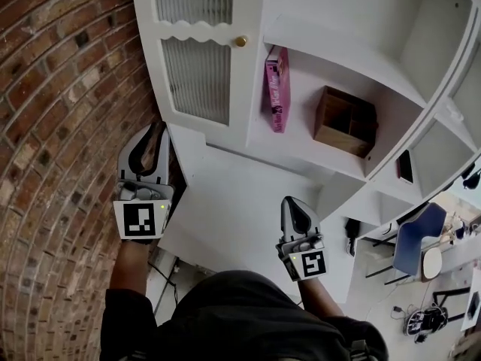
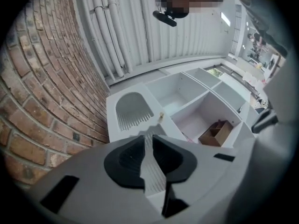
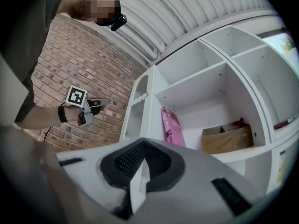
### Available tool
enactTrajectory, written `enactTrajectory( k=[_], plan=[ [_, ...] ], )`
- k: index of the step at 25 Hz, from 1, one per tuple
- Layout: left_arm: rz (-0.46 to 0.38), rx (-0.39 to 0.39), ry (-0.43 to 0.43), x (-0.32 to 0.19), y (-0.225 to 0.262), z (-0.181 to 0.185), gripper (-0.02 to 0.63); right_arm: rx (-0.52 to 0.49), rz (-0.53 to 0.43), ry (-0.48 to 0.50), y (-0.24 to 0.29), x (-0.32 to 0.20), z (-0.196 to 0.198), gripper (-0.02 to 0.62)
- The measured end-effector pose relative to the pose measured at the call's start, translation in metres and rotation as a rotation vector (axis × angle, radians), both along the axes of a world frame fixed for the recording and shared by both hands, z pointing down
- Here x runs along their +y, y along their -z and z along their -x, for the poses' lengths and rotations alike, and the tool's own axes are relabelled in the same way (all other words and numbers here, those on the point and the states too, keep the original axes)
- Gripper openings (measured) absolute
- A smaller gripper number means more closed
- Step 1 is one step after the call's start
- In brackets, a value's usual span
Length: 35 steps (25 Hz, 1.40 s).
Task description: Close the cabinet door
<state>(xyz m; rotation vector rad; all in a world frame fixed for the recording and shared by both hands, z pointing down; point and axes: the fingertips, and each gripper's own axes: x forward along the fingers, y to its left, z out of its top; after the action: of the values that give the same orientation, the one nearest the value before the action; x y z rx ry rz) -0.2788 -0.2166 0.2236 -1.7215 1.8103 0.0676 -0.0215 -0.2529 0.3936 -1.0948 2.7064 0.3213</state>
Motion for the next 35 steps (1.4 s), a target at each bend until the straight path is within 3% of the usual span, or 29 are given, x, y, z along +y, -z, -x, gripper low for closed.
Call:
enactTrajectory(
  k=[15, 35],
  plan=[
    [0.056, 0.048, 0.102, 0.054, -0.039, 0.032, 0.003, -0.014, -0.05, 0.091, 0.021, 0.01, 0.033, 0.002],
    [0.177, 0.146, 0.144, 0.085, -0.102, 0.052, 0.002, -0.004, -0.082, 0.11, 0.029, 0.016, 0.049, 0.0]
  ],
)
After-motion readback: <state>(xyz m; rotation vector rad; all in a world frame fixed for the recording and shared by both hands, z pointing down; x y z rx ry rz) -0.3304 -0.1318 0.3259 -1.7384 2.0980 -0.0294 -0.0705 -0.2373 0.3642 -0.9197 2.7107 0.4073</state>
